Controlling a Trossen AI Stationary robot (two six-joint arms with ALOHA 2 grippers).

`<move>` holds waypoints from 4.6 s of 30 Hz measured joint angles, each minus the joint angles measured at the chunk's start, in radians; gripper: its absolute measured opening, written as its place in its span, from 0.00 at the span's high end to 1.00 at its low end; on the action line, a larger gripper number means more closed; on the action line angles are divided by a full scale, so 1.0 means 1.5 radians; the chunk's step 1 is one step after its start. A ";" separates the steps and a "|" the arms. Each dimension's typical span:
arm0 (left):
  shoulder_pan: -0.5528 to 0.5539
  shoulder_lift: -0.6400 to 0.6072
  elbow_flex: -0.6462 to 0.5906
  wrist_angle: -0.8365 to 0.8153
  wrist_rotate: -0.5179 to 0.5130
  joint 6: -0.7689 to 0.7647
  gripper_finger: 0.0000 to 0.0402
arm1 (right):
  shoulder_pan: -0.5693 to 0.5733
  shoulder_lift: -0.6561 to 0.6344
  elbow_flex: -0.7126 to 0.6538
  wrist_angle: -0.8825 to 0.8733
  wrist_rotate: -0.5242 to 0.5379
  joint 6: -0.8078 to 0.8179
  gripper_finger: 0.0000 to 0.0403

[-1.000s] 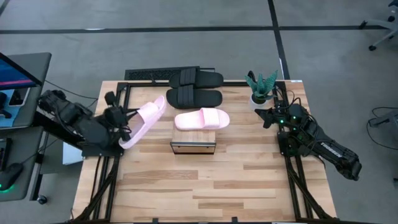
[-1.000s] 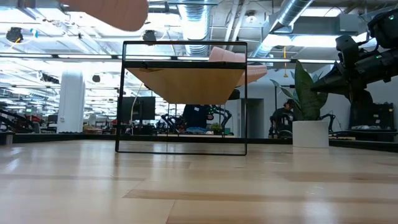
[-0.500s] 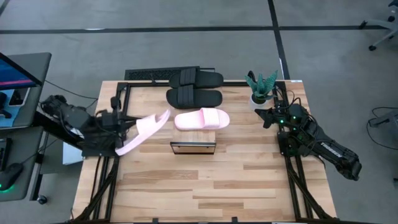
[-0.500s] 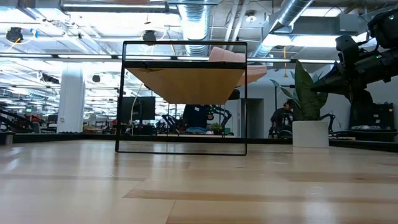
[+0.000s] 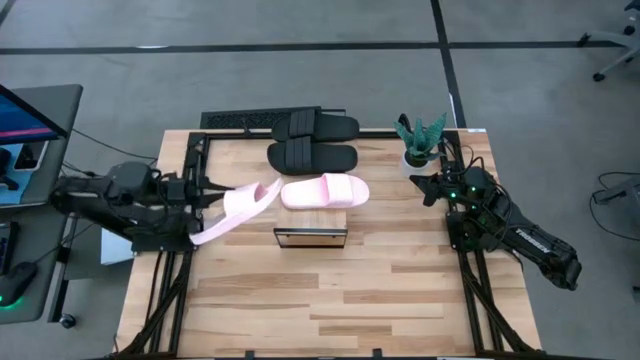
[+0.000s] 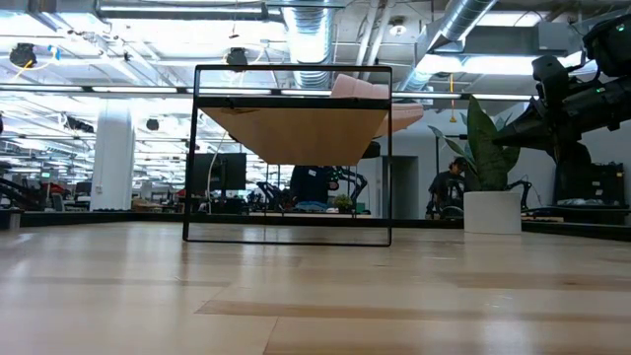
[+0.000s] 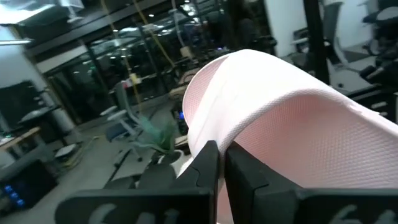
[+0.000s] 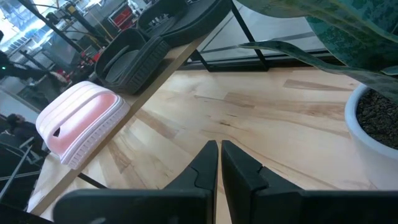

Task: Pick and place slides into the shelf
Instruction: Put the pink slide on the shelf

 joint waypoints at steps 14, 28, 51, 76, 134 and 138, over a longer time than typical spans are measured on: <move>0.427 0.176 0.054 0.143 0.551 -0.091 1.00 | 0.000 0.000 0.000 0.000 0.000 0.000 0.97; 0.481 0.400 0.180 0.181 0.692 -0.045 1.00 | 0.000 0.000 0.000 0.000 0.000 0.000 0.97; 0.268 0.507 0.336 -0.014 0.387 0.179 1.00 | 0.000 0.000 0.000 0.000 0.000 0.000 0.97; 0.221 0.616 0.336 0.079 0.434 0.132 1.00 | 0.000 0.000 0.000 0.000 0.000 0.000 0.97; 0.202 0.680 0.305 0.094 0.365 0.042 1.00 | 0.000 0.002 0.000 0.000 0.000 0.000 0.97; 0.202 0.680 0.296 0.086 0.343 0.062 1.00 | 0.000 0.002 0.000 0.000 0.000 0.000 0.97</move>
